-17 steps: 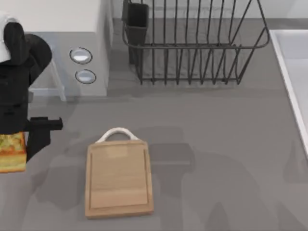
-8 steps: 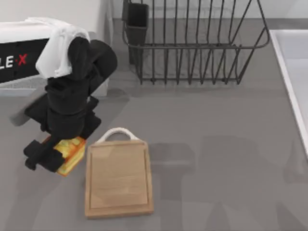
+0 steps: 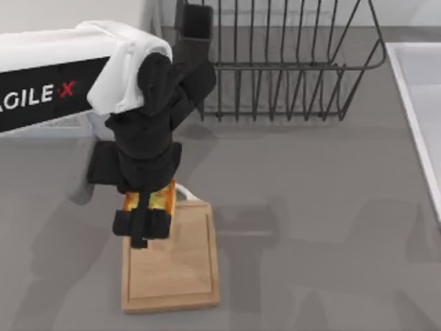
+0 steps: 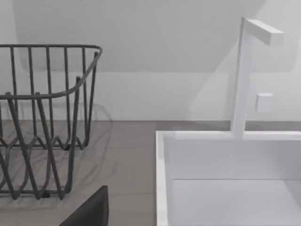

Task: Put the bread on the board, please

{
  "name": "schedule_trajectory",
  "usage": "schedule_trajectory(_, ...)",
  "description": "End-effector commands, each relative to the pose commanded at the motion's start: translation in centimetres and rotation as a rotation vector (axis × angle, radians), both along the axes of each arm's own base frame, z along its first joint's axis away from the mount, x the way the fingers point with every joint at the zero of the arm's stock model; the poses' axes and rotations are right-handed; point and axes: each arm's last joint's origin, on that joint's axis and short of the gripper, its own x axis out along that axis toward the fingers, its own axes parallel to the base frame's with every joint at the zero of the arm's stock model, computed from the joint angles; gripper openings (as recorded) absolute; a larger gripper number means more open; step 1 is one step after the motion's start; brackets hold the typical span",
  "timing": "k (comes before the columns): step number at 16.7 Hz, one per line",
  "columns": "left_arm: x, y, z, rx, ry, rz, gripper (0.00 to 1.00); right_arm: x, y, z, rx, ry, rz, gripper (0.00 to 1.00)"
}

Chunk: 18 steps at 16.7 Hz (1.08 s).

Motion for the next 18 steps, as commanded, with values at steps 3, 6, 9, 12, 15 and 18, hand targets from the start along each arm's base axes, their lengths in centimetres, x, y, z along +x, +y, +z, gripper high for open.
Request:
schedule_trajectory(3,0.0,-0.8,0.1,-0.035,-0.003,0.063,0.0,0.0,0.0,0.0,0.0,0.0,0.0,1.0)
schedule_trajectory(6,0.1,-0.9,0.1,-0.04,-0.003,0.072,0.0,0.0,0.0,0.0,0.0,0.0,0.0,1.0)
schedule_trajectory(9,0.1,-0.7,0.2,-0.038,-0.003,0.074,0.0,0.0,0.0,0.0,0.0,0.0,0.0,1.0)
schedule_trajectory(12,0.1,-0.7,-0.3,-0.039,-0.003,0.075,0.0,0.0,0.0,0.0,0.0,0.0,0.0,1.0)
schedule_trajectory(15,0.1,-0.8,-1.3,-0.041,-0.007,0.071,0.0,0.0,0.0,0.0,0.0,0.0,0.0,1.0)
schedule_trajectory(18,0.1,-0.8,-2.1,-0.042,-0.01,0.07,0.0,0.0,0.0,0.0,0.0,0.0,0.0,1.0)
